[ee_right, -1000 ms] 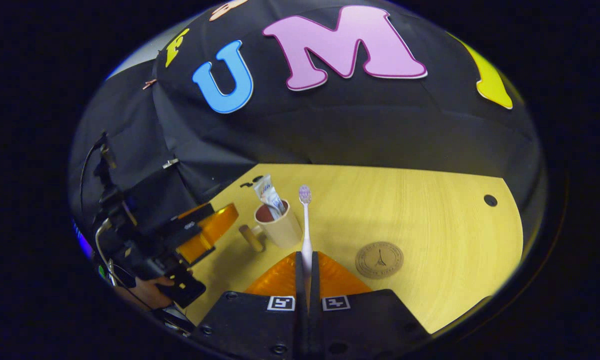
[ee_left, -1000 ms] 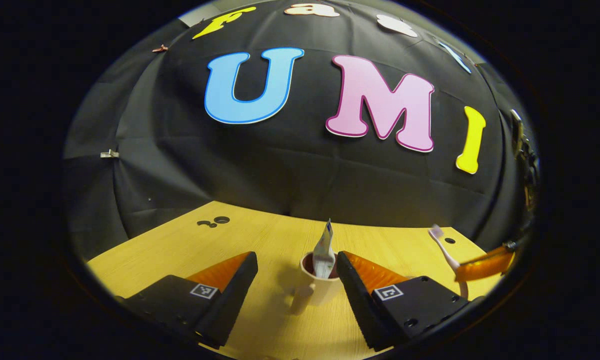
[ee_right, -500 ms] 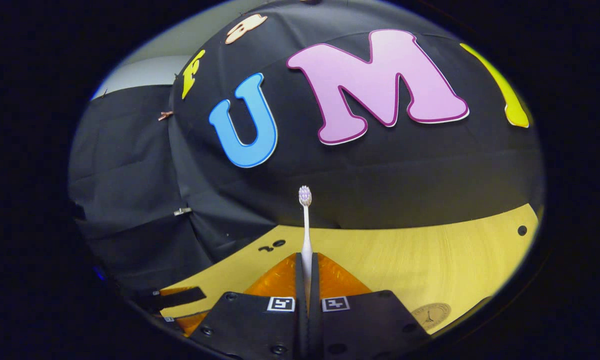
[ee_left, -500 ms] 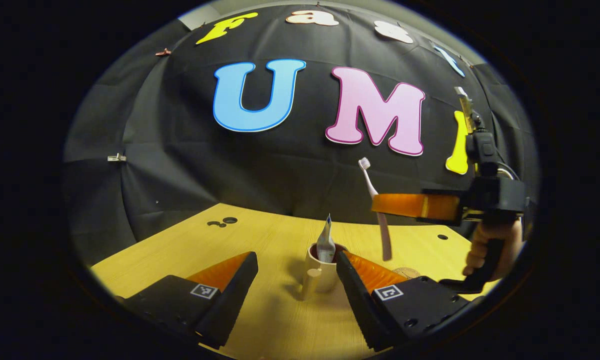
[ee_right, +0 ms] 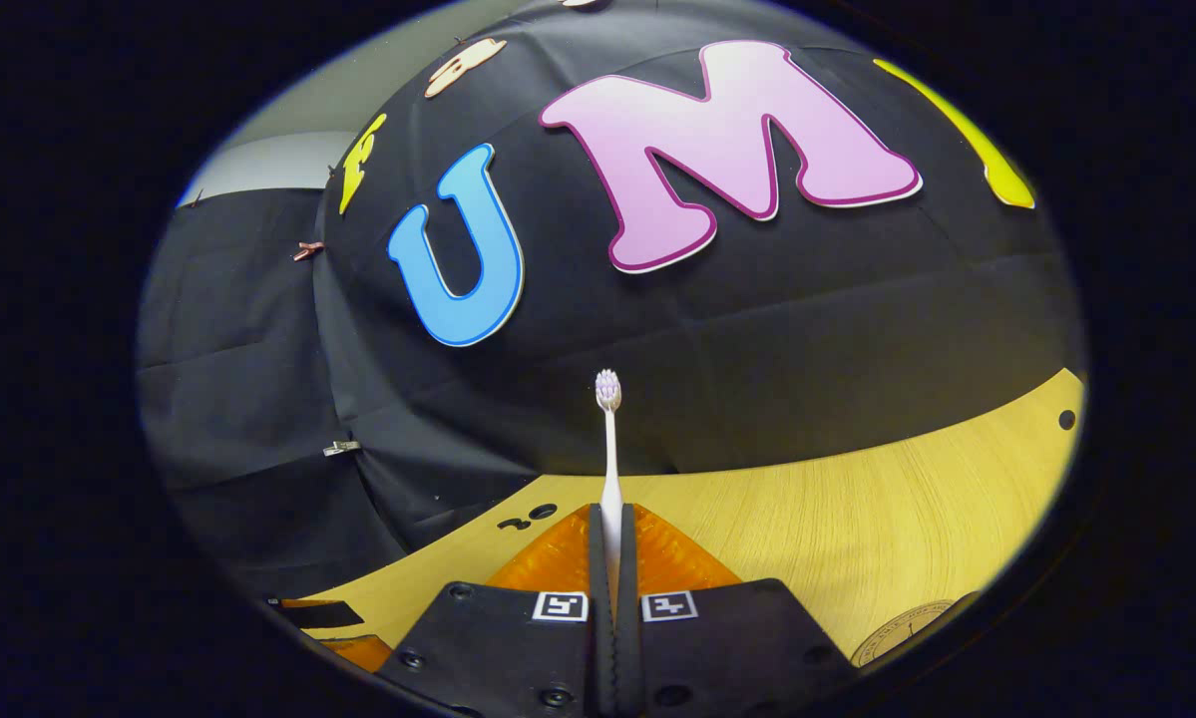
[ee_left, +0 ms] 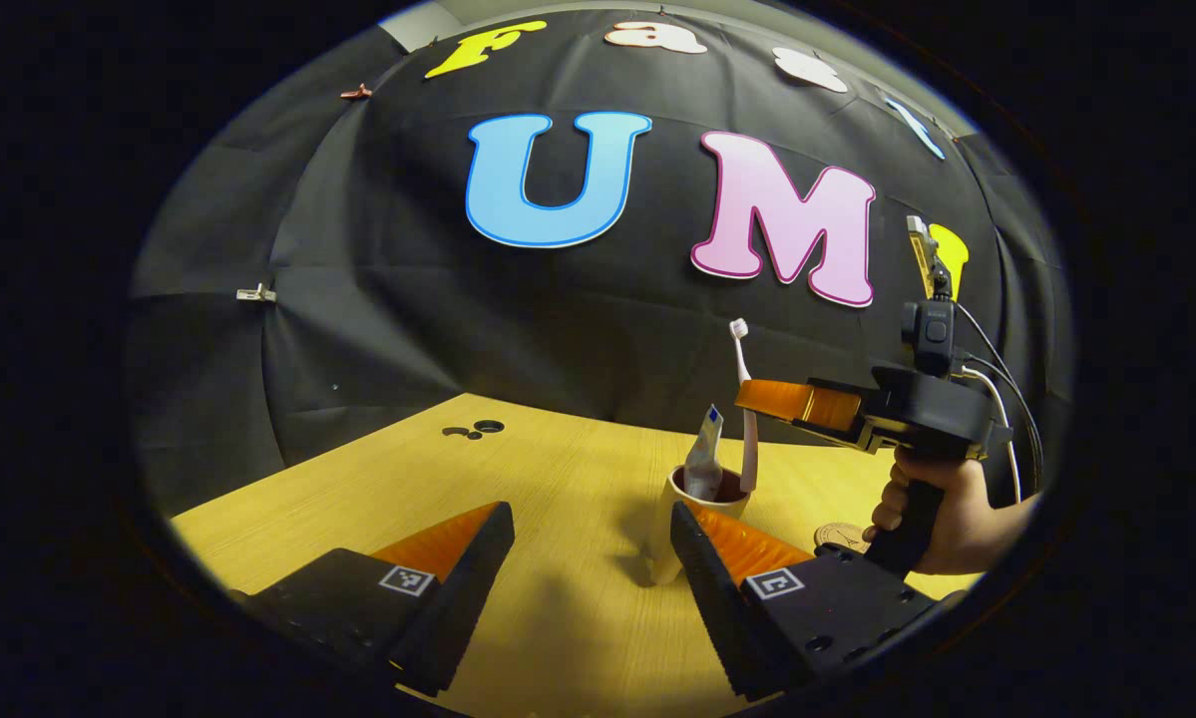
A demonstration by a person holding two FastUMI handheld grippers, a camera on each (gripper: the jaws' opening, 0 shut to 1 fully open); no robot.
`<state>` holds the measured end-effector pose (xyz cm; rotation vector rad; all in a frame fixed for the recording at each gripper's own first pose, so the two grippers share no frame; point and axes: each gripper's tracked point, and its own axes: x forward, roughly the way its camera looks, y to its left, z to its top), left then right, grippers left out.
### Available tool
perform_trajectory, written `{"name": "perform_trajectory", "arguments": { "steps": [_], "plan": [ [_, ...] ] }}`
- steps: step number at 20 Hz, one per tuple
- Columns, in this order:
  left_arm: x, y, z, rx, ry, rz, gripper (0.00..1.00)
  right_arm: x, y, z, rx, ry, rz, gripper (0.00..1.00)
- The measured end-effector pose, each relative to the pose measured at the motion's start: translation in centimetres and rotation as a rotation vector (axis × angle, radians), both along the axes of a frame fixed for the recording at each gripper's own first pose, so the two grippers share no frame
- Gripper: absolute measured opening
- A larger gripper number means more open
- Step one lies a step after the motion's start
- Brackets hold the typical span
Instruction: Put the toothbrush and toothpaste on the desktop into the cup, then pick up the cup and place it on the coaster on the desktop.
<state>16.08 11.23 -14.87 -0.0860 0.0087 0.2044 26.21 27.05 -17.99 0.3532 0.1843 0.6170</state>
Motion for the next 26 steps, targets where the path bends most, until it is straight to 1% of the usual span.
{"name": "perform_trajectory", "arguments": {
  "steps": [4, 8, 11, 12, 13, 15, 16, 17, 18, 19, 20, 21, 22, 26],
  "plan": [
    [0.6, -0.1, -0.9, -0.005, -0.005, -0.005, 0.97, 0.0, 0.4, -1.2, 0.000, -0.019, -0.012, 0.05],
    [0.9, -0.3, -1.9, 0.003, 0.001, -0.013, 0.98, -0.8, 0.7, -4.0, -0.054, -0.023, -0.014, 0.05],
    [1.0, -0.5, -2.4, 0.007, 0.014, -0.021, 0.98, -1.3, 0.3, -3.7, -0.072, -0.047, -0.032, 0.06],
    [1.0, -0.5, -2.4, 0.012, 0.016, -0.022, 0.98, -1.4, -0.2, -3.5, -0.087, -0.052, -0.036, 0.11],
    [1.0, -0.5, -2.2, 0.022, 0.016, -0.021, 0.98, -1.5, -0.7, -3.5, -0.103, -0.057, -0.043, 0.19],
    [0.9, -0.8, -1.9, 0.061, 0.020, -0.027, 0.98, -1.9, -1.9, -2.8, -0.116, -0.074, -0.037, 0.39],
    [1.1, -0.9, -1.9, 0.069, 0.026, -0.038, 0.98, -2.2, -2.5, -2.5, -0.119, -0.075, -0.028, 0.68],
    [1.3, -1.1, -1.8, 0.066, 0.033, -0.049, 0.97, -2.3, -3.4, -2.3, -0.122, -0.071, -0.029, 0.67],
    [1.4, -1.3, -1.8, 0.057, 0.041, -0.060, 0.97, -2.6, -4.3, -2.2, -0.123, -0.062, -0.025, 0.72],
    [1.5, -1.5, -1.6, 0.057, 0.049, -0.068, 0.98, -2.9, -5.4, -2.2, -0.129, -0.054, -0.032, 0.80],
    [1.8, -1.6, -1.4, 0.070, 0.055, -0.075, 0.98, -2.8, -6.9, -1.9, -0.133, -0.052, -0.045, 0.97],
    [2.0, -1.9, -1.2, 0.088, 0.065, -0.088, 0.98, -2.7, -8.2, -2.1, -0.149, -0.051, -0.072, 0.99],
    [2.2, -2.3, -1.1, 0.101, 0.075, -0.104, 0.98, -2.6, -9.7, -2.2, -0.163, -0.046, -0.094, 0.98],
    [3.2, -3.8, -0.9, 0.123, 0.143, -0.173, 0.97, -2.6, -15.1, -2.4, -0.199, -0.022, -0.166, 0.98]
  ]
}}
